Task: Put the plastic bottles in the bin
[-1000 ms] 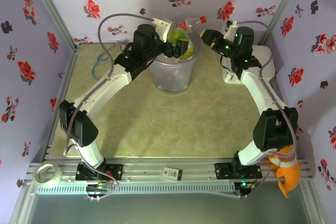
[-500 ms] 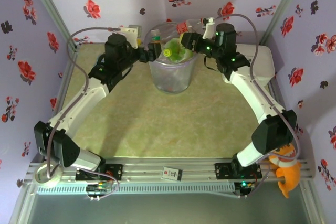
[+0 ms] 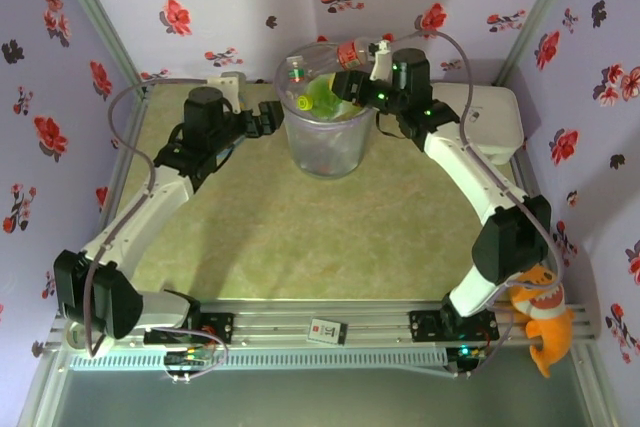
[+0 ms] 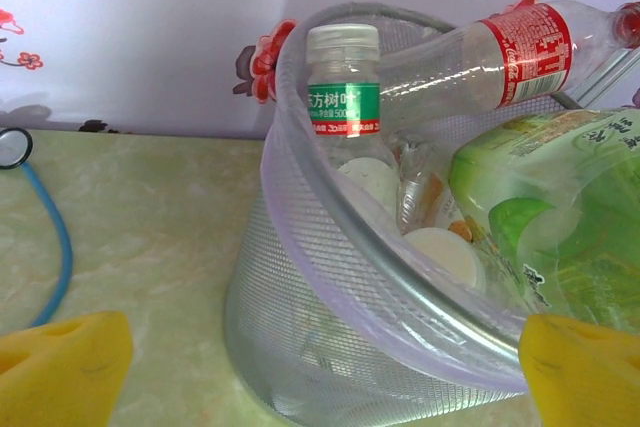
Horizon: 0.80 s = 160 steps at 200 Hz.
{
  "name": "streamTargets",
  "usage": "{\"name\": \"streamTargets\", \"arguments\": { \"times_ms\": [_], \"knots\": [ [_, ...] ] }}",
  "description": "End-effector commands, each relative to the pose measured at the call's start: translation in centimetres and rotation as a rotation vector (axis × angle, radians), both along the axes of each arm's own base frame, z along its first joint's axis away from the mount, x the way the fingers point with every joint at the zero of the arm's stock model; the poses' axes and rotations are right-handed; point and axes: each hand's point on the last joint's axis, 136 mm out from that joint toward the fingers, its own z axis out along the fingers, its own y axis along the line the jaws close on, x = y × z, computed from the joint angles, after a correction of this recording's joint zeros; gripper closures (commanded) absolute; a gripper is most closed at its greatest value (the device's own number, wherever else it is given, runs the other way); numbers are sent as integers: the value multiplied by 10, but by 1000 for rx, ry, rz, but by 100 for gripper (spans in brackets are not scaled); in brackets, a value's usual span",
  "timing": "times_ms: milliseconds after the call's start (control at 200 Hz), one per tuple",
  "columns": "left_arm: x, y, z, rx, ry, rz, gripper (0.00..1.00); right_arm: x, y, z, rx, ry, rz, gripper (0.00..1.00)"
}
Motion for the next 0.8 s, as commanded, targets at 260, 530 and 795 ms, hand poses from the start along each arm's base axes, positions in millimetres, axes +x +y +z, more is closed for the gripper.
{"name": "streamTargets", "arguments": {
  "times_ms": [260, 530, 795],
  "knots": [
    [-7, 29, 10, 53, -24, 78, 0, 11, -31, 31, -57, -80, -91, 49],
    [-14, 54, -2, 167, -6, 149, 0, 8, -95, 26, -134, -87, -243, 39],
    [-25, 102, -40, 368, 11, 321, 0, -20, -179, -42, -405, -31, -448, 1]
  ]
}}
